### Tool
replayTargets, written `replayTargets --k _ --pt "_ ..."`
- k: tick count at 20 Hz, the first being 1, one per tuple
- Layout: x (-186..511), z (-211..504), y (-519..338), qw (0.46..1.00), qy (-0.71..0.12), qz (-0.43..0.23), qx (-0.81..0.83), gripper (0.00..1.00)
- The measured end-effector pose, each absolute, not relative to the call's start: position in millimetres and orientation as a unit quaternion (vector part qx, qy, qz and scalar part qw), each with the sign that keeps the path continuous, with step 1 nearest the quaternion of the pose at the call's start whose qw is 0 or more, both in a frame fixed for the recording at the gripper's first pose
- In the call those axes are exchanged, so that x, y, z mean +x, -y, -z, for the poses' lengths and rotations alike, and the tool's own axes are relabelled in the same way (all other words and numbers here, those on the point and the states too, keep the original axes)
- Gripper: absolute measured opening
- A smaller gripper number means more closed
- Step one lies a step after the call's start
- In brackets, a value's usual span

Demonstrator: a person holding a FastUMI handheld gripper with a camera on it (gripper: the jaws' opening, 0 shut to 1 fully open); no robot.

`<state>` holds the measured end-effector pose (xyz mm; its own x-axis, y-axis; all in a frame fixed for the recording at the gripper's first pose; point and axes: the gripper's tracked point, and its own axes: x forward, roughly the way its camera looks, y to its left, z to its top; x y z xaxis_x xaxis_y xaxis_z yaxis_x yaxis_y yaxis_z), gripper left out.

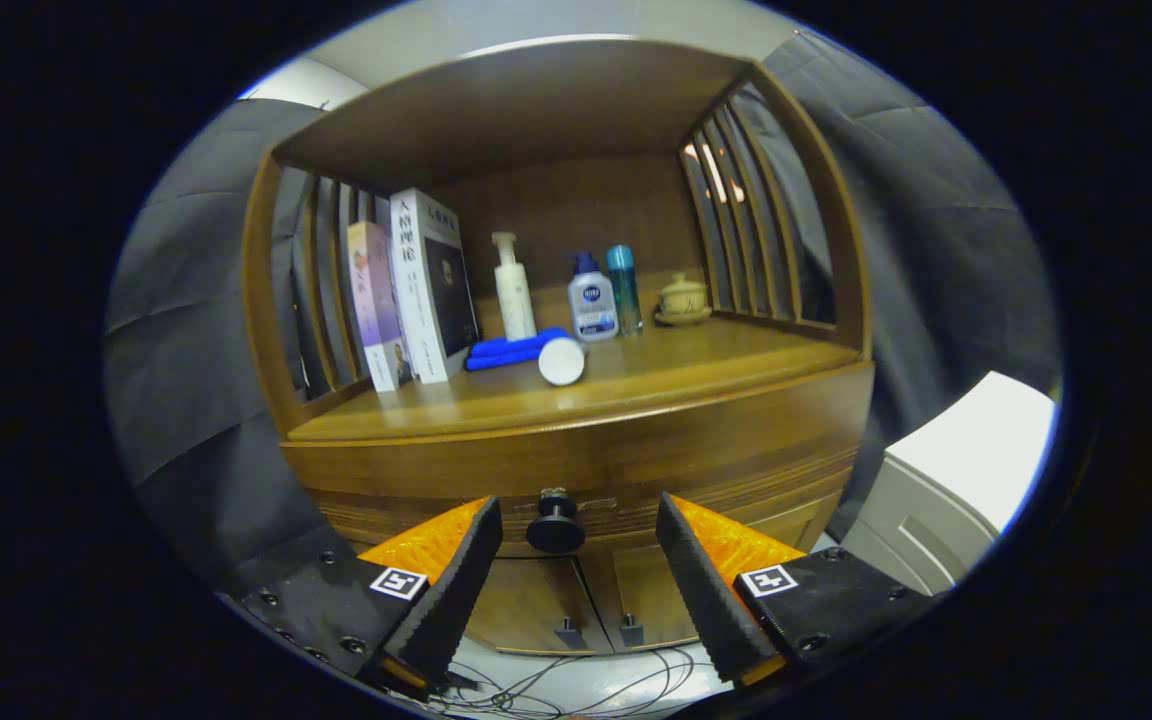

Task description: Pull open the drawer, take out the items inside it, and place them on the countertop above the cabinet.

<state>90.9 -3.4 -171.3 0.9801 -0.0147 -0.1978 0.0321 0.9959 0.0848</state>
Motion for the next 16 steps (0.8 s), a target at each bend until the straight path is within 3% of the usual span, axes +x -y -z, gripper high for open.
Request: replayTargets --k 10,16 --pt "-12 47 16 0.999 0.044 -0.007 0.031 0.98" --pt "-32 31 12 0.998 0.059 -0.016 0.017 0.97"
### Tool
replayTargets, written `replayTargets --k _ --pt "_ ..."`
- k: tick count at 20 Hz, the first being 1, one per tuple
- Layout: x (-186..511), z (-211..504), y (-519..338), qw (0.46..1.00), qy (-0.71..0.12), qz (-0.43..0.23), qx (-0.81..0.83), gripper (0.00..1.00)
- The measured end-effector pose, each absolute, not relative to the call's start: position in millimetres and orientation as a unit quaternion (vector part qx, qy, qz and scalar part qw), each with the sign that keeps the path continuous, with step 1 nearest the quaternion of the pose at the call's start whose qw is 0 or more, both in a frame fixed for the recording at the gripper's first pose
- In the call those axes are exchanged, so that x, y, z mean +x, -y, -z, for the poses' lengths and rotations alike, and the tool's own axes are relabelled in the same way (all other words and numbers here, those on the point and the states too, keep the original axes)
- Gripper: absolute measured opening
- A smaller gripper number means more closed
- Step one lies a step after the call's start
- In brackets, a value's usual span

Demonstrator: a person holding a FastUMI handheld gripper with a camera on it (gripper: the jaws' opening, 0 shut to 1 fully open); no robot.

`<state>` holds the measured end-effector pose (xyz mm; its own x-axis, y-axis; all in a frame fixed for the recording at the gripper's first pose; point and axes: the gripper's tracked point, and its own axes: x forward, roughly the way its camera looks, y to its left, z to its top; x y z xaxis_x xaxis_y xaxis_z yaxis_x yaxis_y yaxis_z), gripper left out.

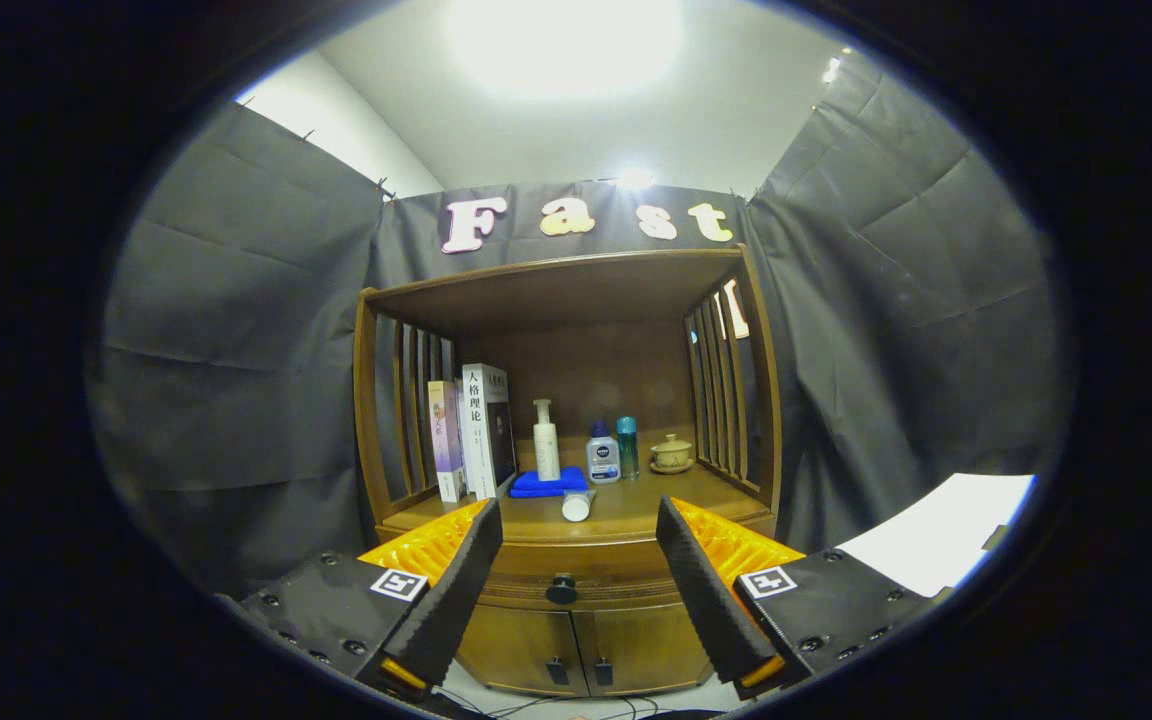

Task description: Pull open the drawer, take out the items inside it, and place them on the countertop above the cabinet.

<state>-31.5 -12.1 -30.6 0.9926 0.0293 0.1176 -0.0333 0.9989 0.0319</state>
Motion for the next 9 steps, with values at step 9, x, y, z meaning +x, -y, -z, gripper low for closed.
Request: replayTargets --k 9 --pt "-24 43 9 0.998 0.048 -0.022 0.02 0.98"
